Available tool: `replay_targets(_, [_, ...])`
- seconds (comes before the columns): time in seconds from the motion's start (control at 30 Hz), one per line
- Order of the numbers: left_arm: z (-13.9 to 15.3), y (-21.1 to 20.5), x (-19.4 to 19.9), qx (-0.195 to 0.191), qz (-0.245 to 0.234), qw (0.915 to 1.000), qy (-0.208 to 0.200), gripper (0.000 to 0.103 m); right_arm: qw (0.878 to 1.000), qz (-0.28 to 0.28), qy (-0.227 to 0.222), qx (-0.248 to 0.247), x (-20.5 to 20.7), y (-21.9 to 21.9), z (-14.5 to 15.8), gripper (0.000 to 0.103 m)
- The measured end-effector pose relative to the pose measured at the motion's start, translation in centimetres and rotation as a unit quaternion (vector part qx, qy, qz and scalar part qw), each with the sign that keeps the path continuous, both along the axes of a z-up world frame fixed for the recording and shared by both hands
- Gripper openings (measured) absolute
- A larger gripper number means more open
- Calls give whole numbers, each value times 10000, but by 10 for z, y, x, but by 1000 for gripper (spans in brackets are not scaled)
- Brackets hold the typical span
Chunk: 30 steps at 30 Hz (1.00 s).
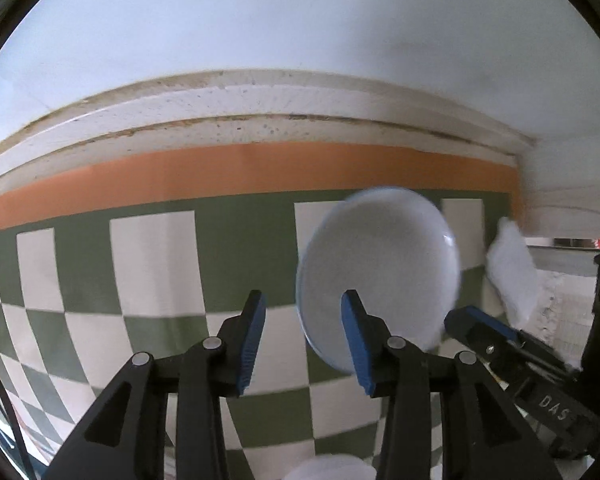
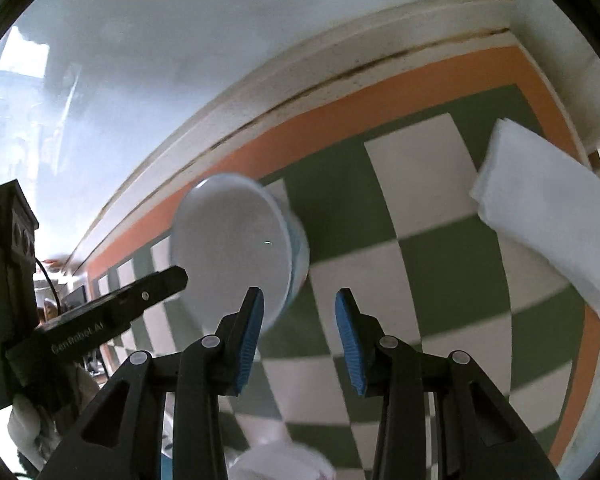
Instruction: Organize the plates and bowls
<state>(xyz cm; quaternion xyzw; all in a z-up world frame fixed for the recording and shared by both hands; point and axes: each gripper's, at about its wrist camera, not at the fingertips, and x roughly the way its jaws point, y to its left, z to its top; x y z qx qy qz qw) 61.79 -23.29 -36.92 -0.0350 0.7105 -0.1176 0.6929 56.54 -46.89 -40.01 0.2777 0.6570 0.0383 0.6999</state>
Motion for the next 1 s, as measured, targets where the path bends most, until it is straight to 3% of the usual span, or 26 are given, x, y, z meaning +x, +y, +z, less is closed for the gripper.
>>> replay_targets(0.1, [-10, -3, 2, 66, -21, 10000, 50, 36, 9999, 79, 89, -82, 13, 3, -10, 40])
replay_targets(0.13, [-11, -4, 3, 100, -26, 9999, 43, 31, 9998, 106, 108, -138, 16, 4, -13, 39])
replay_targets(0.2, [-14, -4, 4, 58, -34, 10000, 54, 11, 9995, 180, 160, -185, 22, 8, -17, 20])
replay_targets(0.3, [-16, -4, 4, 12, -45, 10000, 35, 5, 9995, 228, 166, -164, 27, 12, -17, 10])
replay_targets(0.67, [2, 1, -7, 10, -151, 9997, -215, 5, 9981, 424, 22, -450, 21, 21, 1, 9])
replay_targets(1.0, [53, 9, -61, 2, -380, 9980, -510, 5, 9969, 567, -279, -478, -37, 39, 66, 9])
